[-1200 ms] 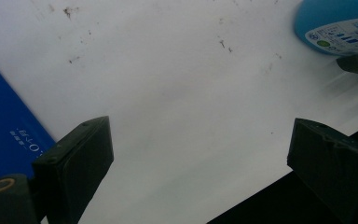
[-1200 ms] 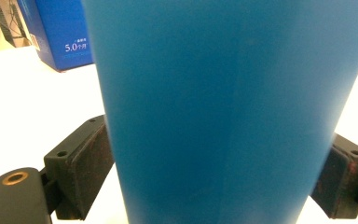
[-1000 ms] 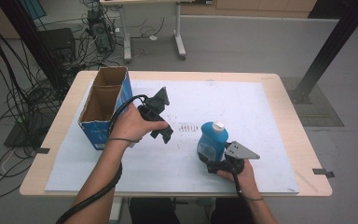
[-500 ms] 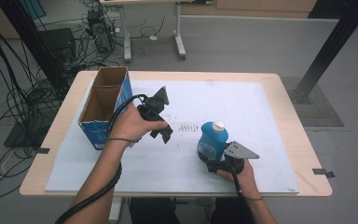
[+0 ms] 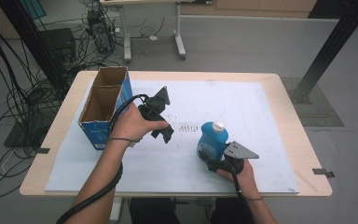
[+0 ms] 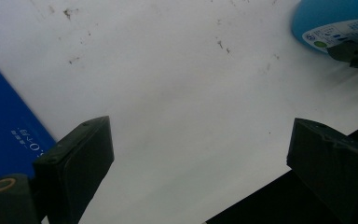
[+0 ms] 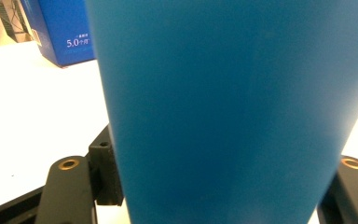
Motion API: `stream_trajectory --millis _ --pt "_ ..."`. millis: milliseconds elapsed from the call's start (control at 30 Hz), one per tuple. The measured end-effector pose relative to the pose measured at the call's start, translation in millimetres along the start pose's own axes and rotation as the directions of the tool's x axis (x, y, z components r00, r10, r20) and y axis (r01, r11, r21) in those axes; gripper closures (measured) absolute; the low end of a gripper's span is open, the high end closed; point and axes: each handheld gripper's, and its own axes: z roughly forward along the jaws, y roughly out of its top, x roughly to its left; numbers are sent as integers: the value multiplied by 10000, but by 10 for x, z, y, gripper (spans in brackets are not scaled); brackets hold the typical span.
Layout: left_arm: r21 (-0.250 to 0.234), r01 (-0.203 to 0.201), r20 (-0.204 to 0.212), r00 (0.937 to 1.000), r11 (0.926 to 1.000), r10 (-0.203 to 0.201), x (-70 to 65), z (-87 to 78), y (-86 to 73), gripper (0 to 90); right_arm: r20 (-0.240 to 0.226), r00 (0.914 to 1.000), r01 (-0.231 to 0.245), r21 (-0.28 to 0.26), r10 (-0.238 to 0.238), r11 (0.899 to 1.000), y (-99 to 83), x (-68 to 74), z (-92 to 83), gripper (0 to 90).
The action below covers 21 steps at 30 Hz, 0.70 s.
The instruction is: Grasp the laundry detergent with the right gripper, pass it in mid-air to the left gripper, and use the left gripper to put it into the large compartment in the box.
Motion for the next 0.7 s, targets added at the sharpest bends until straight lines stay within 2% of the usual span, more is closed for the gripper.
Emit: stream_trajectory --millis 233,700 --pt "-2 25 16 10000 10000 -25 -3 -5 -5 75 51 10000 35 23 -35 10000 1 5 2 379" --pt "-13 -23 10 10000 10000 23 -8 -4 -3 75 58 10000 -15 19 15 10000 0 2 1 391"
